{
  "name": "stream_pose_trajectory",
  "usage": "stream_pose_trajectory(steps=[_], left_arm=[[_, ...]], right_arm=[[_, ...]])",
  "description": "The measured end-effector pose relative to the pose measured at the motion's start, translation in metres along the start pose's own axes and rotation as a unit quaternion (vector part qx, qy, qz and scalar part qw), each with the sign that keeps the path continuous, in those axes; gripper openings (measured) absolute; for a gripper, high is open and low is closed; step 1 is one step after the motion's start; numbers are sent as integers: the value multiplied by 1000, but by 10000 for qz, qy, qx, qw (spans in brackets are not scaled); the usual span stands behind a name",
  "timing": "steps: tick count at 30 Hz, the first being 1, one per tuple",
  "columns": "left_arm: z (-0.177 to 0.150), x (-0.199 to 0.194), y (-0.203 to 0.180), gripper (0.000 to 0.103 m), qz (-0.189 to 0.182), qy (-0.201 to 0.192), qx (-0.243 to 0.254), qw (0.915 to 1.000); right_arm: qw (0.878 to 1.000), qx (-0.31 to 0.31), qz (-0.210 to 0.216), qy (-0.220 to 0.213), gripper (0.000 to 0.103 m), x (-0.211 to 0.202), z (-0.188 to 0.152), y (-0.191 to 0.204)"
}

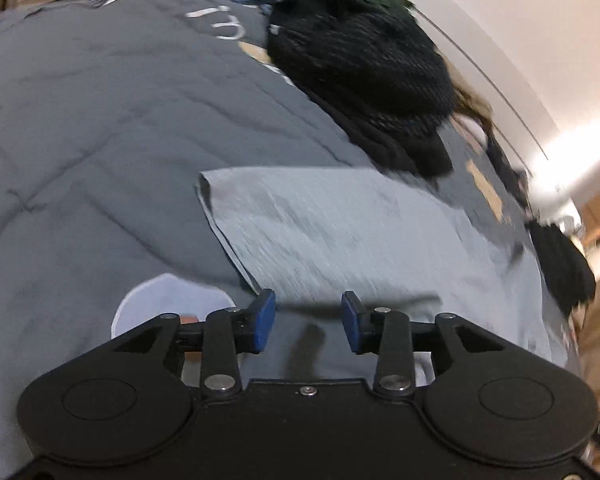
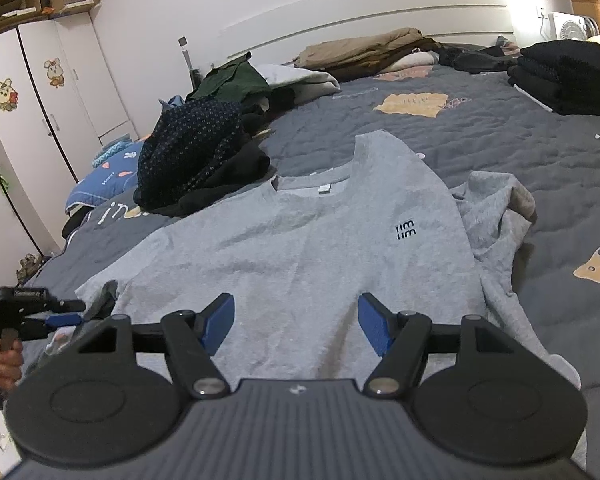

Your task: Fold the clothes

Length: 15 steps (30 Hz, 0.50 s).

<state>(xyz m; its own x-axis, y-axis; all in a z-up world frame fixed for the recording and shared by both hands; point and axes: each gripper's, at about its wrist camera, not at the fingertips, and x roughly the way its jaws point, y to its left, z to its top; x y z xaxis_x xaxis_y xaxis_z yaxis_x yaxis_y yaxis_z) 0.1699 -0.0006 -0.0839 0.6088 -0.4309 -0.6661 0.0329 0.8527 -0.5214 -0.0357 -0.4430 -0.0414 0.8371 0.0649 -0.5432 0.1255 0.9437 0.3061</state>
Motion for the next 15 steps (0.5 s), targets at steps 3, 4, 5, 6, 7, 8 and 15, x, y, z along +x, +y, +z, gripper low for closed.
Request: stream_pose_trajectory(steps=[3, 4, 5, 6, 7, 8, 15], left_arm=[[1, 15, 2, 37, 90, -39, -153, 9998], [2, 17, 2, 35, 60, -52, -185, 9998], [3, 19, 2, 32, 31, -65, -217, 9997], [5, 21, 1, 28, -23, -50, -241, 9997], [6, 21, 0, 16, -93, -18, -258, 9996], [8, 18, 0, 9, -132, -65, -288, 9995], [32, -40, 3, 3, -523, -1003, -780, 9905]], right_arm=[[10000, -40, 2, 26, 67, 1, -1, 0], [10000, -50, 2, 32, 67, 1, -1, 0], [10000, -61, 1, 38, 67, 1, -2, 0], [10000, -70, 0, 44, 67, 2, -2, 0], [10000, -67, -10, 55, 67, 2, -2, 0], [10000, -65, -20, 65, 67, 2, -3, -1], [9999, -66, 6, 89, 67, 2, -3, 0]])
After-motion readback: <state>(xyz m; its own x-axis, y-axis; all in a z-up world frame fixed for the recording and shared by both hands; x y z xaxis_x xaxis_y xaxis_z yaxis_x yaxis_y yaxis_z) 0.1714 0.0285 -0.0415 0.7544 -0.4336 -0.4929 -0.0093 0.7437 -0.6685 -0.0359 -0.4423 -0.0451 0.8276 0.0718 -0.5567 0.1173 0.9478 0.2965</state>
